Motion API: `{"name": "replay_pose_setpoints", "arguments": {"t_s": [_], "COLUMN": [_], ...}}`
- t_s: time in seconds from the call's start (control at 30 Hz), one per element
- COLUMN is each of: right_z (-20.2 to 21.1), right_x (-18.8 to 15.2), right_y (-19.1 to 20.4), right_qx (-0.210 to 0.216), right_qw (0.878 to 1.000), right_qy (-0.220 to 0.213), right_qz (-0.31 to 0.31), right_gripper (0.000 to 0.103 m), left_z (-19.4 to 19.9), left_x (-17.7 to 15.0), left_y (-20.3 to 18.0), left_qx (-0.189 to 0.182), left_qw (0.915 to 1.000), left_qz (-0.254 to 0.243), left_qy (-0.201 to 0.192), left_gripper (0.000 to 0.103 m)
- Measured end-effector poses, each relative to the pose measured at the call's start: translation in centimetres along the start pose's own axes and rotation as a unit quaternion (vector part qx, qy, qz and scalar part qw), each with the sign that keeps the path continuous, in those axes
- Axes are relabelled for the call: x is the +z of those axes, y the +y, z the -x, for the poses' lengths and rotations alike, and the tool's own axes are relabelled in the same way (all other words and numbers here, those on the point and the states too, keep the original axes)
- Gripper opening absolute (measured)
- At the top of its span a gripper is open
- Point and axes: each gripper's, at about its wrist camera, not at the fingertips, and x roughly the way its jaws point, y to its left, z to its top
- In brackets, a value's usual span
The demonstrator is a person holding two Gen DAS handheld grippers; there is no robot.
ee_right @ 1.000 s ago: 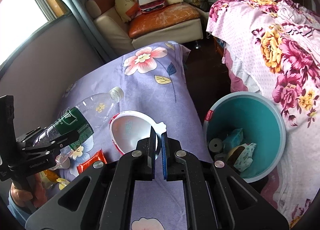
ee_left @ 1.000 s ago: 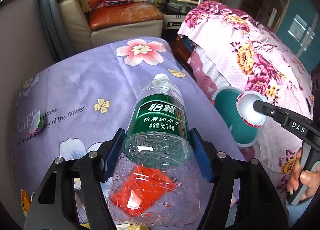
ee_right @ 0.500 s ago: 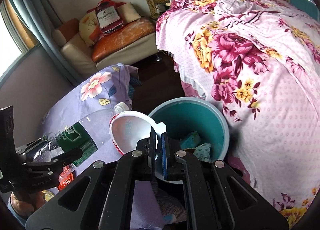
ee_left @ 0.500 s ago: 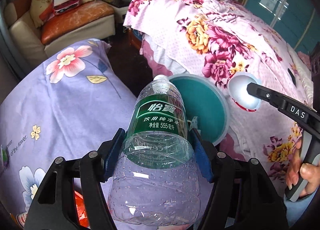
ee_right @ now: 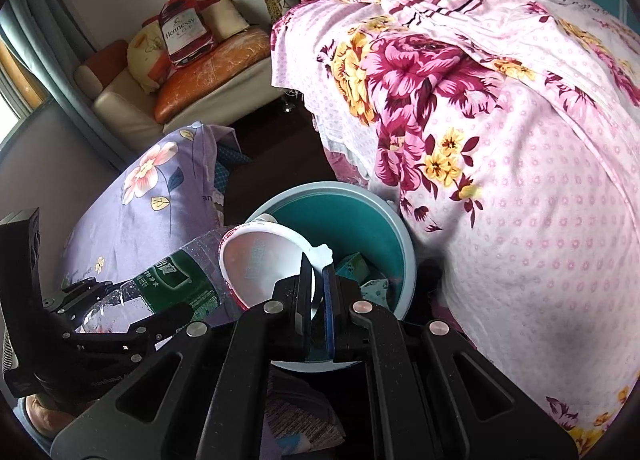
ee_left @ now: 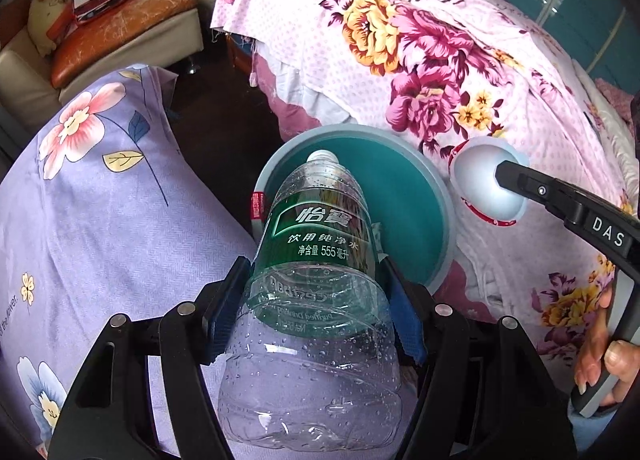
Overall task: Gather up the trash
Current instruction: 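Carry the bottle and cup lid over the teal bin and open both tools, then withdraw both open tools from the bin toward the red packets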
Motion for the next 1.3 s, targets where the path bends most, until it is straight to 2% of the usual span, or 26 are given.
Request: {"name": "replay_pose_setpoints", "arguments": {"t_s": [0.07, 0.13, 0.2, 0.43, 0.57, 0.63, 0.67, 0.7, 0.83, 0.97, 1.1, 1.3], "right_z": [-0.3, -0.7, -0.9, -2.2, -2.7, -2.7, -2.7, -2.6, -2.4, -2.0, -1.5, -0.7], "right_x": [0.0, 0.0, 0.1, 0.2, 0.2, 0.1, 0.0, 0.0, 0.0, 0.0, -0.2, -0.8], "right_y": [-0.2, -0.4, -0.6, -0.4, -0.1, 0.1, 0.3, 0.5, 0.9, 1.4, 2.1, 4.5], "right_qx": [-0.002, -0.005, -0.008, -0.014, -0.013, -0.015, -0.017, -0.019, -0.02, -0.023, -0.022, -0.016], "right_qw": [1.0, 1.0, 1.0, 1.0, 0.999, 0.999, 0.999, 0.999, 0.999, 0.999, 0.999, 0.999], "right_qy": [0.004, 0.008, 0.011, 0.024, 0.034, 0.034, 0.031, 0.03, 0.031, 0.031, 0.034, 0.036], "right_qz": [-0.002, -0.003, -0.003, -0.006, -0.006, -0.009, -0.008, -0.005, -0.007, -0.006, -0.006, 0.012], "right_gripper": [0.005, 0.005, 0.005, 0.005, 0.01, 0.03, 0.052, 0.057, 0.059, 0.068, 0.071, 0.072], "left_z": [-0.3, -0.2, 0.0, -0.1, 0.3, 0.6, 0.7, 0.8, 1.1, 1.7, 2.5, 4.1], "left_x": [0.3, 0.3, 0.3, -0.2, -0.6, -0.8, -0.9, -1.0, -1.6, -2.3, -3.2, -5.3], "left_y": [0.1, 0.4, 0.7, 2.5, 3.3, 3.5, 3.6, 3.7, 4.1, 4.5, 5.0, 6.3], "left_qx": [0.003, 0.006, 0.003, -0.007, -0.013, -0.015, -0.016, -0.015, -0.019, -0.02, -0.023, -0.018], "left_qw": [1.0, 0.9999, 0.9997, 0.9988, 0.9982, 0.998, 0.9979, 0.9978, 0.9974, 0.9972, 0.9966, 0.9955], "left_qz": [0.006, 0.013, 0.02, 0.048, 0.058, 0.061, 0.062, 0.062, 0.067, 0.069, 0.076, 0.087], "left_qy": [-0.001, -0.009, -0.017, -0.009, -0.011, -0.013, -0.013, -0.015, -0.015, -0.018, -0.023, -0.031], "left_gripper": [0.073, 0.089, 0.091, 0.091, 0.092, 0.092, 0.092, 0.092, 0.093, 0.093, 0.094, 0.094]}}
